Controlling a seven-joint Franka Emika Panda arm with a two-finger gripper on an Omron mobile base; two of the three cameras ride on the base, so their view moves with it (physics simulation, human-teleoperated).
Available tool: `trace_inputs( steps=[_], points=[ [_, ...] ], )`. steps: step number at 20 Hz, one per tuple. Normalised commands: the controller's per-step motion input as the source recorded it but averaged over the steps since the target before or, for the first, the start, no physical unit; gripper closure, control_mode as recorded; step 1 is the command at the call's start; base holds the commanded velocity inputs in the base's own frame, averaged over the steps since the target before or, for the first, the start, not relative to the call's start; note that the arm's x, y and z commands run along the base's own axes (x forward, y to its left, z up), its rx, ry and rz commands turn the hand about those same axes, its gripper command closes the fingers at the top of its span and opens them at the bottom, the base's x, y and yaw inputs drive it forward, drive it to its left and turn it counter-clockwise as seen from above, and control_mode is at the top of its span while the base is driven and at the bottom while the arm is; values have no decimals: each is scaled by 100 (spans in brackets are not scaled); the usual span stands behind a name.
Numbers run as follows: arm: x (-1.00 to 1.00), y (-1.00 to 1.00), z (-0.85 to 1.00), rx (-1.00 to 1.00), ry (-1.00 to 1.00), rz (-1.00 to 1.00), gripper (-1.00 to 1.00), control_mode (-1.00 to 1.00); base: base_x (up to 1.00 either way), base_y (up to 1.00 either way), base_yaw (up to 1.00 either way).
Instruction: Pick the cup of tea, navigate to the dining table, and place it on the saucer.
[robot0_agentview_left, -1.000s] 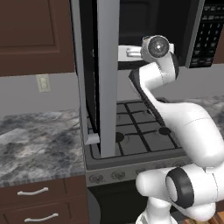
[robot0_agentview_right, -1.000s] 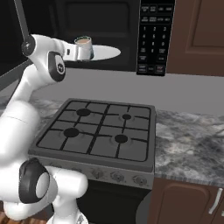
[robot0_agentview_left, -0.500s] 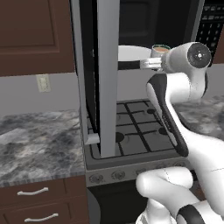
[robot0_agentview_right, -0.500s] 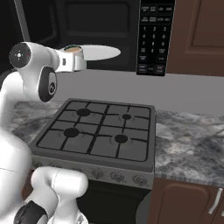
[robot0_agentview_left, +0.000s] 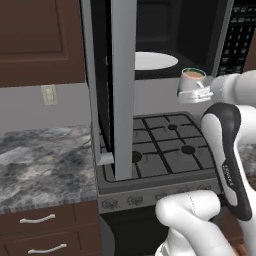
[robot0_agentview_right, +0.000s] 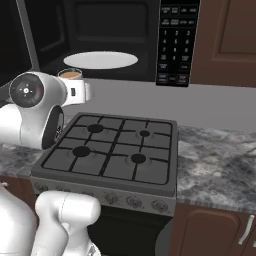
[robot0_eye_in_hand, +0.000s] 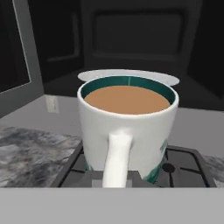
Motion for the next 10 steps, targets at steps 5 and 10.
trace_inputs(
  steps=[5,10],
  points=[
    [-50,0,-36,-1,10,6,100,-100,0,0,0],
    [-34,0,-28,0,5,1,100,-100,0,0,0]
  ],
)
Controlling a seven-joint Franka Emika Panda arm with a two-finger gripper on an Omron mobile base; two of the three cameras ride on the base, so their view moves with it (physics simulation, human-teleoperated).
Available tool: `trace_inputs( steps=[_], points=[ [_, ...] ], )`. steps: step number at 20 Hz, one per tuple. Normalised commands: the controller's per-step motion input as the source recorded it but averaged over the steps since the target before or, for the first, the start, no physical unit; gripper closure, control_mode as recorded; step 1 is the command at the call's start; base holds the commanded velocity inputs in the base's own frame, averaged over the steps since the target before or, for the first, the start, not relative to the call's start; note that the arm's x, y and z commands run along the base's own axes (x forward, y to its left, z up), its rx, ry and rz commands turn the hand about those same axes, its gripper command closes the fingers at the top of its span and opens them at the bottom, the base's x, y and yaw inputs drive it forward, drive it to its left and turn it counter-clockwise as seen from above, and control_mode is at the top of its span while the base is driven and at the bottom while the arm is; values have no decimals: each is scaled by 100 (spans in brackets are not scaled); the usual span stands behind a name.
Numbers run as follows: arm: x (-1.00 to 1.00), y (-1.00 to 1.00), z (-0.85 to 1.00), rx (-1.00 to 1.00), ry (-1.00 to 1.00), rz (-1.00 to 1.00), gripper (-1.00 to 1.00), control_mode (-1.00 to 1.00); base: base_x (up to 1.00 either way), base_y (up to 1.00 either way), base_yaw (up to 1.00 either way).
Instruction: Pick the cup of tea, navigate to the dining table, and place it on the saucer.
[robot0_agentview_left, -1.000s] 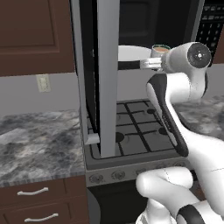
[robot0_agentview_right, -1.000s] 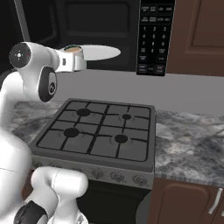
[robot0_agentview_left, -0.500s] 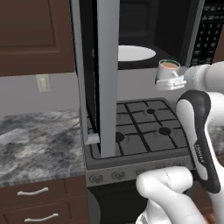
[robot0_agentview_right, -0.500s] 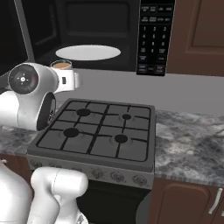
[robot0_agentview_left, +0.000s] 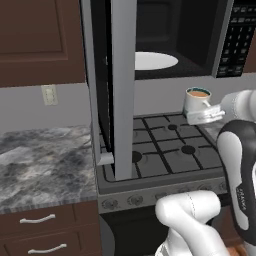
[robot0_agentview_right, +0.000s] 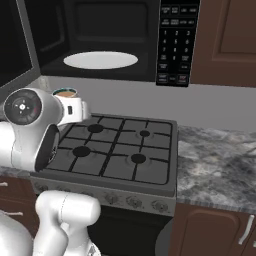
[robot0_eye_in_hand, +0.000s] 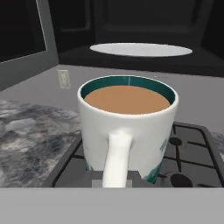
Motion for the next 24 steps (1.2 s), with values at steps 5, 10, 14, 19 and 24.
trace_inputs(
  steps=[5,10,14,19,24],
  points=[
    [-17,0,-34,0,0,0,100,-100,0,0,0],
    [0,0,-30,-1,0,0,100,-100,0,0,0],
    [0,0,0,0,0,0,100,-100,0,0,0],
    [0,0,0,0,0,0,100,-100,0,0,0],
    [-2,0,0,0,0,0,100,100,-25,-9,-3]
  ],
)
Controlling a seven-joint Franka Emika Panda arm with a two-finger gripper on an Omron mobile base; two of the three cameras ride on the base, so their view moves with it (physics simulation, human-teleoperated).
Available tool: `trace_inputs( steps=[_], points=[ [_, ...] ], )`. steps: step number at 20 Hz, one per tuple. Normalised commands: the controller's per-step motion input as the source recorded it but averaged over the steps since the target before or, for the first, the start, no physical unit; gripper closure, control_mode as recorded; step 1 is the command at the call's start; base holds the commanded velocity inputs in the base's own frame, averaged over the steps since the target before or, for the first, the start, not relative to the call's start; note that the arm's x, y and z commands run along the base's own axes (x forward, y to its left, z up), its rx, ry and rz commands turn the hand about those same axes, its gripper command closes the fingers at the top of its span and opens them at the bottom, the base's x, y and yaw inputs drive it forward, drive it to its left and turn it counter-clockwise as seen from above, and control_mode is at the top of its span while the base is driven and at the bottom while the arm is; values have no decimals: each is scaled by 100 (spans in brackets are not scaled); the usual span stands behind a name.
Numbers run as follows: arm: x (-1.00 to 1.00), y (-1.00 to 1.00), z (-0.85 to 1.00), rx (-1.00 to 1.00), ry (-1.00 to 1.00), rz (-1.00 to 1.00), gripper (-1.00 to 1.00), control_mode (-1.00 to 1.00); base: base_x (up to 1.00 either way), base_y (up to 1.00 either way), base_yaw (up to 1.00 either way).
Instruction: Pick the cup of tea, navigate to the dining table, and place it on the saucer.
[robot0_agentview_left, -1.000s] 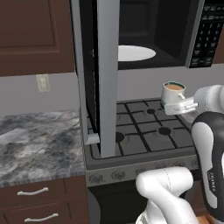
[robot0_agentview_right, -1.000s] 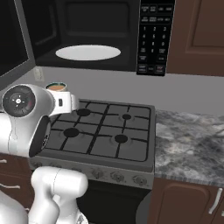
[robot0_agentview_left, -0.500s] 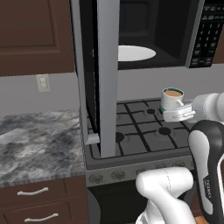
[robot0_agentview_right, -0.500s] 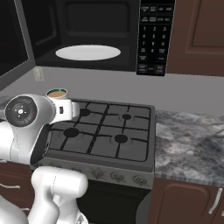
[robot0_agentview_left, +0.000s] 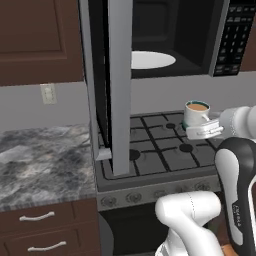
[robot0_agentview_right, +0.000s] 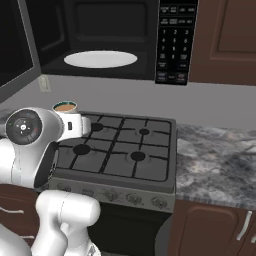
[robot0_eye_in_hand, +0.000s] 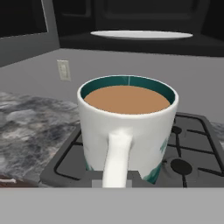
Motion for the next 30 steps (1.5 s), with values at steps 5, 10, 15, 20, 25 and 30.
trace_inputs(
  steps=[5,10,15,20,25,30],
  points=[
    [0,0,0,0,0,0,100,100,-94,-53,-19],
    [0,0,0,0,0,0,100,100,-6,-52,6],
    [0,0,0,0,0,0,100,100,2,-50,81],
    [0,0,0,0,0,0,100,100,0,-44,86],
    [0,0,0,0,0,0,100,100,0,-30,83],
    [0,0,0,0,0,0,100,100,0,-19,84]
  ],
)
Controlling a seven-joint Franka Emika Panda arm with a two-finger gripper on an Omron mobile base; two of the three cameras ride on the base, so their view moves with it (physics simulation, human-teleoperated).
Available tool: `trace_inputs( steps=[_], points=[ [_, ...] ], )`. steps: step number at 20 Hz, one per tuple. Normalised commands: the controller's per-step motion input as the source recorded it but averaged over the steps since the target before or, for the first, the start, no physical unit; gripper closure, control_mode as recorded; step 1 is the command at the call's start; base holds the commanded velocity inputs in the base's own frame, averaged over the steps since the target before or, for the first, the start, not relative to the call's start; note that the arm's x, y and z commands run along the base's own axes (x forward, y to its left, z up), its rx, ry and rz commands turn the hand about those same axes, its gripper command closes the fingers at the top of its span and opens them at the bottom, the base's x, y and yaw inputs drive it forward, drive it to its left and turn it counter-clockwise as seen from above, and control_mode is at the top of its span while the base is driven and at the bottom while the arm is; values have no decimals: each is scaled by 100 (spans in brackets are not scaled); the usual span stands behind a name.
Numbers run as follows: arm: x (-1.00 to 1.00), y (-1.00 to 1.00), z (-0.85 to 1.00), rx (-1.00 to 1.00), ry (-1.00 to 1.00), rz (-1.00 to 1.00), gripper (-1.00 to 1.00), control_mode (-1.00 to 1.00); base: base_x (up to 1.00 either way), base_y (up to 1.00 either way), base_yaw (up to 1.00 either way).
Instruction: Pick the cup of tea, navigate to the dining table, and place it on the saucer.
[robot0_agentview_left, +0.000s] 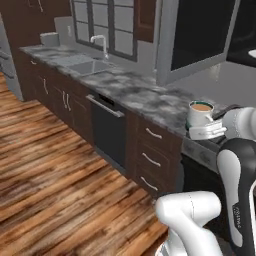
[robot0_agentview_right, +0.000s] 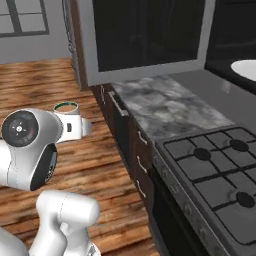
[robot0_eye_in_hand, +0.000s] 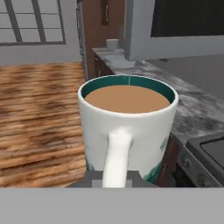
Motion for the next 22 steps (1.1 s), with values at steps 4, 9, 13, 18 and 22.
trace_inputs(
  steps=[4,9,13,18,22],
  points=[
    [0,0,0,0,0,0,100,100,0,-11,83],
    [0,0,0,0,0,0,100,100,0,0,76],
    [0,0,0,0,0,0,100,100,0,0,64],
    [0,0,0,0,0,0,100,100,0,14,47],
    [0,0,0,0,0,0,100,100,0,34,35]
  ],
)
